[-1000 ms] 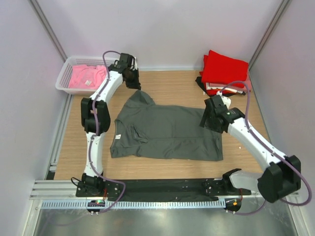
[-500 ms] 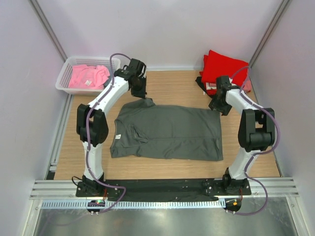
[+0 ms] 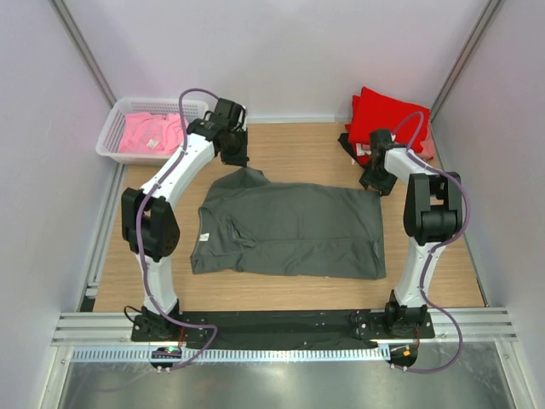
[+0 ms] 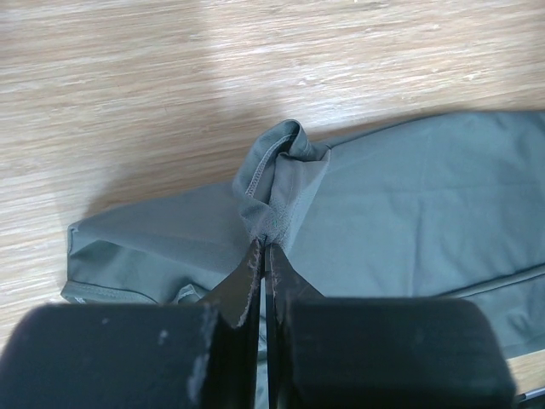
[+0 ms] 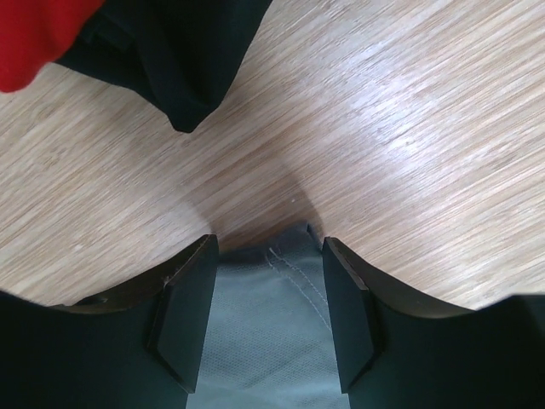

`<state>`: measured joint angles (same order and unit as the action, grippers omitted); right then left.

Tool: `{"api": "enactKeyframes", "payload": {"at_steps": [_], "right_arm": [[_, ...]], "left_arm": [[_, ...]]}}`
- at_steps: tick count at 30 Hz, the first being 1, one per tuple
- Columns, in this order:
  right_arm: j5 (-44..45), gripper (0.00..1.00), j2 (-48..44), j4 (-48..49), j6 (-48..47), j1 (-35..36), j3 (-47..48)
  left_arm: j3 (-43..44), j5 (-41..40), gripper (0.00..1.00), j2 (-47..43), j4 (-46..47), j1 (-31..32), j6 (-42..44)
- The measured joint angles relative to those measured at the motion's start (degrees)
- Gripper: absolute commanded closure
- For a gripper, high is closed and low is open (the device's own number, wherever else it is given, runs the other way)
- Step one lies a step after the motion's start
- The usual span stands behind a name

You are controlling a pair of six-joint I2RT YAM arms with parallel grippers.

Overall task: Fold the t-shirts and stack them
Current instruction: Fold the tshirt

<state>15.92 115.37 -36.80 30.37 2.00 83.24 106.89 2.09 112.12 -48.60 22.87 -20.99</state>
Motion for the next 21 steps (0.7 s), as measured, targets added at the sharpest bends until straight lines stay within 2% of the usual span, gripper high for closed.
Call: {"api": "enactKeyframes", "payload": {"at_steps": [4, 5, 7, 8, 12, 13, 21], "right_arm": [[0.7, 0.53, 0.1, 0.7, -0.3, -0.3, 0.0], [0.7, 0.61, 0.2, 0.9, -0.3, -0.4, 0.0], [0.7, 0.69, 0.3, 1.3, -0.5, -0.6, 0.0], [0.7, 0.78, 0.6, 1.5, -0.5, -0.7, 0.0], [0.6, 0.92, 1.2, 2.5, -0.4, -0.7, -0.2], [0.7, 0.99, 1.2, 2.6, -0.5, -0.7, -0.2], [0.8, 0.99, 1.2, 2.6, -0.5, -0.8, -0.2]], "left_arm": [[0.0, 0.0, 1.00, 0.0, 0.0, 0.0, 0.0], [0.0, -0.1, 1.00, 0.0, 0.0, 0.0, 0.0], [0.0, -0.1, 1.00, 0.0, 0.0, 0.0, 0.0], [0.0, -0.2, 1.00, 0.0, 0.0, 0.0, 0.0], [-0.1, -0.3, 1.00, 0.0, 0.0, 0.0, 0.0], [-0.1, -0.5, 1.00, 0.0, 0.0, 0.0, 0.0], [-0.1, -1.1, 1.00, 0.0, 0.0, 0.0, 0.1]]}}
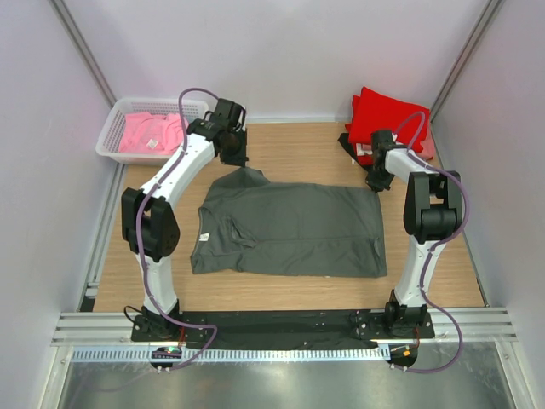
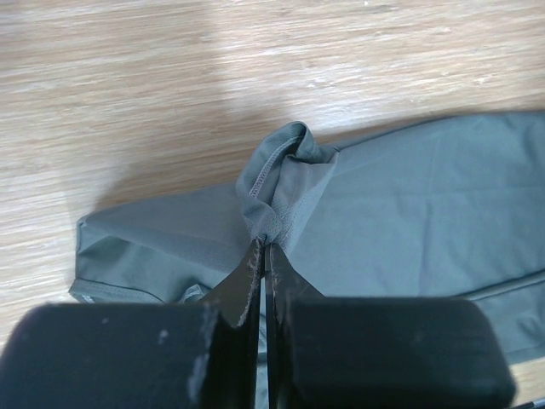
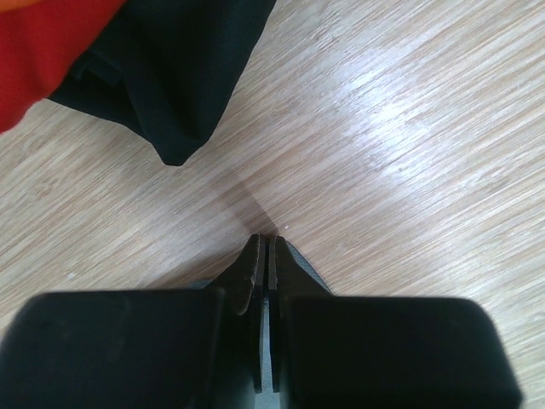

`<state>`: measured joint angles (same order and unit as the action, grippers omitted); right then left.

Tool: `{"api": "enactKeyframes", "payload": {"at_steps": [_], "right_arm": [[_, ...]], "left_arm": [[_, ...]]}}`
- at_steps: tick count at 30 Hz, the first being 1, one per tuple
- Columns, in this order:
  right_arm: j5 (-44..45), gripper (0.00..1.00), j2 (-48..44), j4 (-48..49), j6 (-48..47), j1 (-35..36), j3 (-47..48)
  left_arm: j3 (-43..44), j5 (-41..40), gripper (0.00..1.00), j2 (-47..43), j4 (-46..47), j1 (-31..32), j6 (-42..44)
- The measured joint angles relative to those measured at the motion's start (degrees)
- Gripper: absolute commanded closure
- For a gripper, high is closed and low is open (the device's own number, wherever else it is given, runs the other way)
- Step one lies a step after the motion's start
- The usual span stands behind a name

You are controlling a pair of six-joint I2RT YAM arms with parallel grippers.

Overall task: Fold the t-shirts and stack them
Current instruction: Fold the tshirt

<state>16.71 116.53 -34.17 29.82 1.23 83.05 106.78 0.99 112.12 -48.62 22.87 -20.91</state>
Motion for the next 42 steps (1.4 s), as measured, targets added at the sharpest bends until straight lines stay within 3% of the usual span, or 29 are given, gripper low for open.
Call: {"api": "enactKeyframes", "payload": {"at_steps": [13, 25, 42], "right_arm": [[0.1, 0.99, -3.6, -4.0, -2.0, -0.1, 0.9], [-0.5, 0.99, -16.3, -5.8, -3.4, 0.2, -6.3], [-0.6, 0.99, -26.4, -7.1, -3.1, 0.5, -17.9]], "left_arm": [[0.1, -3.5, 1.00, -3.2, -3.6, 0.0, 0.8], [-12.1, -3.5, 1.00, -16.3, -4.4, 0.0, 0.3], [-28.4, -3.6, 1.00, -31.0, -5.1, 1.6, -2.4]]}}
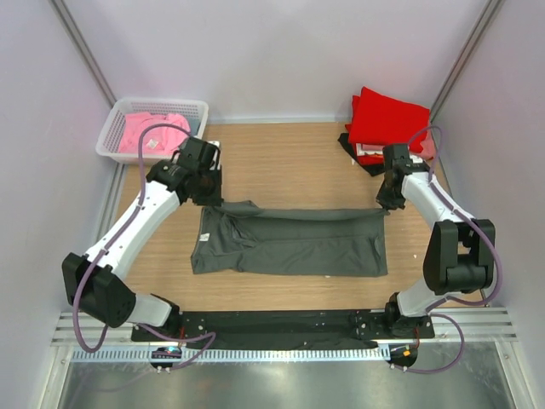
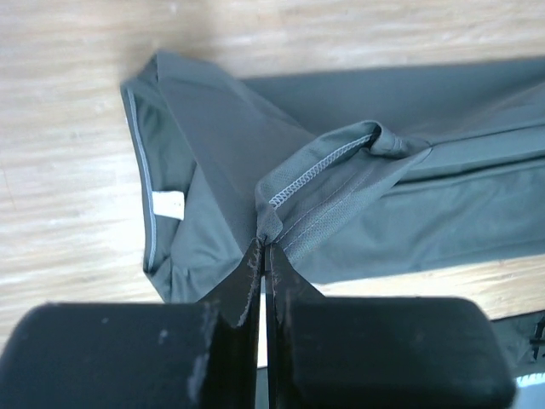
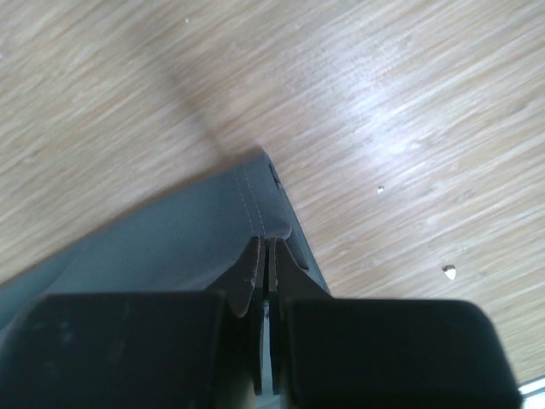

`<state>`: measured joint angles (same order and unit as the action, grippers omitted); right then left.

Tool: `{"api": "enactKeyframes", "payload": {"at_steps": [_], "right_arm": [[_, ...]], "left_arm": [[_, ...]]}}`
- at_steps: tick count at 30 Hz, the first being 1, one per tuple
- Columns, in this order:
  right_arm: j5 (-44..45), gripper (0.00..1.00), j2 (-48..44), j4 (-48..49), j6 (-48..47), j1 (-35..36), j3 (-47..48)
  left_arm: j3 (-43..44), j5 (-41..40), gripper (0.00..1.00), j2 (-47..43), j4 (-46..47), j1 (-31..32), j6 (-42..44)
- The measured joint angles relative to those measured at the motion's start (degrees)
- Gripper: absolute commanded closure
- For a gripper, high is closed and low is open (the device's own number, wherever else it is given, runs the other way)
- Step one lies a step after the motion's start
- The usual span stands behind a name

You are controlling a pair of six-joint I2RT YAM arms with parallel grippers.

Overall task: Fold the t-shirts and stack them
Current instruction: Fold the tshirt

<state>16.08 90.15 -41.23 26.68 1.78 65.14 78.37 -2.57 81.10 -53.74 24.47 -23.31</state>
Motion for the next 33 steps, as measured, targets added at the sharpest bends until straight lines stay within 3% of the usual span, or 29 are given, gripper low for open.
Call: {"api": "enactKeyframes", "payload": {"at_steps": [5, 6, 7, 10, 11, 12, 13, 16, 22, 26, 33], "right_arm": [[-0.4, 0.96, -2.8, 0.4, 0.3, 0.5, -3.6], [-0.5, 0.89, -3.5, 0.4, 0.5, 0.6, -4.7], [-0.7, 0.63, -4.5, 0.3, 0.8, 0.7, -5.9], [-1.0, 0.26, -8.0, -0.1, 2.3, 0.7, -9.6], [-1.0, 0.23, -9.6, -0.2, 2.8, 0.8, -10.9], [-0.9, 0.23, -11.4, -0.7, 2.9, 0.8, -12.0], [-0.8, 0.23, -13.2, -1.1, 3.1, 0.8, -12.8], [-0.9, 0.25, -17.4, -1.7, 3.5, 0.8, -13.1], [-5.9, 0.33, -19.1, 1.5, 3.4, 3.4, -12.2], [-10.0, 0.36, -13.7, 5.9, 2.8, 10.1, -12.2], [-12.8, 0.39, -0.4, 11.8, 2.3, 16.7, -15.1]], "left_arm": [[-5.6, -0.5, 1.00, -4.1, 0.2, 1.1, -1.6], [-6.8, -0.5, 0.97, -5.0, 0.2, 1.3, -2.0], [-8.2, -0.6, 0.92, -6.0, 0.1, 1.5, -2.3], [-12.2, -1.1, 0.62, -8.7, -0.3, 1.8, -3.9], [-13.5, -1.4, 0.55, -9.7, -0.6, 1.8, -4.7], [-14.4, -1.6, 0.32, -10.6, -0.9, 1.8, -5.2], [-15.4, -2.0, 0.24, -11.6, -1.4, 1.8, -5.6], [-17.2, -3.5, 0.24, -14.6, -2.2, 1.8, -7.8], [-20.0, -4.5, 0.35, -15.2, 0.4, 1.8, -10.9], [-24.3, -3.9, 0.45, -11.1, 5.2, 1.8, -13.2], [-27.1, -3.6, 0.50, 0.9, 12.5, 1.8, -15.8]]}}
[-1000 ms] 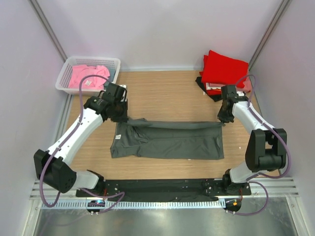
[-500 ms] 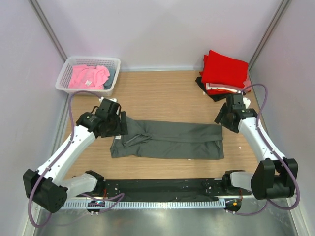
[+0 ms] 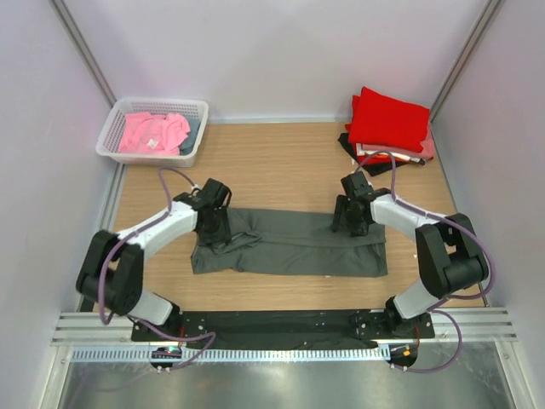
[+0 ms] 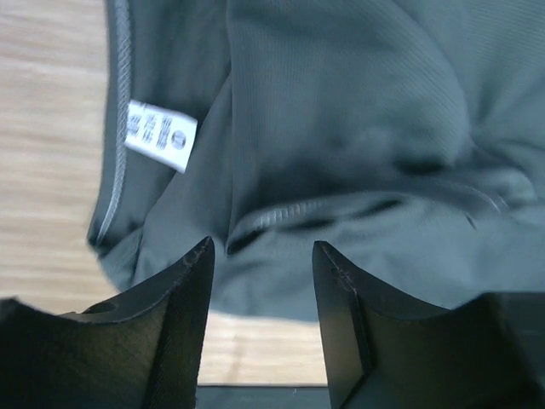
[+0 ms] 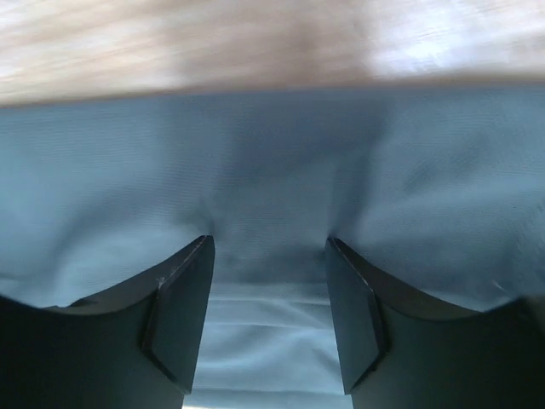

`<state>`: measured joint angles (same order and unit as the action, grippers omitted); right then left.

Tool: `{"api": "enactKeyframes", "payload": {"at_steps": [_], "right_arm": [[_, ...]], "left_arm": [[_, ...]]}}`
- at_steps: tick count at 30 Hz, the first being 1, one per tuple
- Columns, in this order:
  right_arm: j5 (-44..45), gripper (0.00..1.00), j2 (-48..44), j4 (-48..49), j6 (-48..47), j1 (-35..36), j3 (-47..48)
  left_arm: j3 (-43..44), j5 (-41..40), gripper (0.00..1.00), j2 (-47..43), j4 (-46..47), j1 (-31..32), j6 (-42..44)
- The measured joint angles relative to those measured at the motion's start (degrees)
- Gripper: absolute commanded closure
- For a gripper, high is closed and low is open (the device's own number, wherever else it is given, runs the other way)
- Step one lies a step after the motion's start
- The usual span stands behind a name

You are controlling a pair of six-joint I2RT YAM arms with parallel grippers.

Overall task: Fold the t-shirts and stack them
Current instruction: Fold the tshirt

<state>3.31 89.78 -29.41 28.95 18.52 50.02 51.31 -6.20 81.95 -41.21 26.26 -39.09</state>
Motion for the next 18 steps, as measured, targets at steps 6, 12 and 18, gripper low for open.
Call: {"api": "enactKeyframes", "payload": {"at_steps": [6, 12, 18], "right_arm": [[3.8, 0.41, -1.4, 3.5, 1.5, 5.1, -2.8], [8.2, 0.40, -4.7, 6.0, 6.8, 16.7, -7.0], [7.2, 0.37, -2.8, 9.6, 17.0, 33.8, -5.9]], "left_arm": [[5.1, -1.0, 0.53, 13.5, 1.5, 0.0, 0.5], [20.4, -3.6, 0.56, 25.8, -0.4, -0.5, 3.7], [54.6, -5.8, 0.60, 47.5, -8.1, -1.7, 7.1]]}}
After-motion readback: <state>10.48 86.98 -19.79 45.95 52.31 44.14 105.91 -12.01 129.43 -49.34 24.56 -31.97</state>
